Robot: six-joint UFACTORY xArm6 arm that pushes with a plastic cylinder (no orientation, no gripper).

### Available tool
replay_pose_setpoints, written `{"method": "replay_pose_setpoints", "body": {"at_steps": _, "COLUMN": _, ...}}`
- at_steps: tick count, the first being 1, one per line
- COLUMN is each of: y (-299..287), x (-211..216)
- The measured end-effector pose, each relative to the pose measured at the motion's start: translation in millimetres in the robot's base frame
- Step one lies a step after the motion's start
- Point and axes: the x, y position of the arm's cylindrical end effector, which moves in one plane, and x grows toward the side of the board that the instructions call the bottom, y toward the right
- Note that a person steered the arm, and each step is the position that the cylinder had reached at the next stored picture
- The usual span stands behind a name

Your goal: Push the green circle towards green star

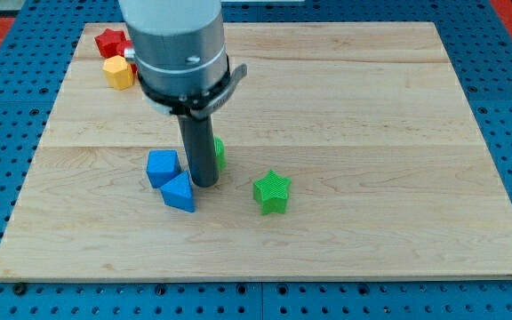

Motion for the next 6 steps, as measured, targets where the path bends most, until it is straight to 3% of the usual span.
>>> {"method": "replay_pose_setpoints", "body": {"at_steps": 1, "y": -57, "x": -6}}
{"method": "replay_pose_setpoints", "body": {"at_steps": 2, "y": -74, "x": -31}}
{"method": "replay_pose_setpoints", "body": {"at_steps": 3, "y": -39, "x": -48}}
{"method": "replay_pose_setpoints", "body": {"at_steps": 6, "y": 38, "x": -24}}
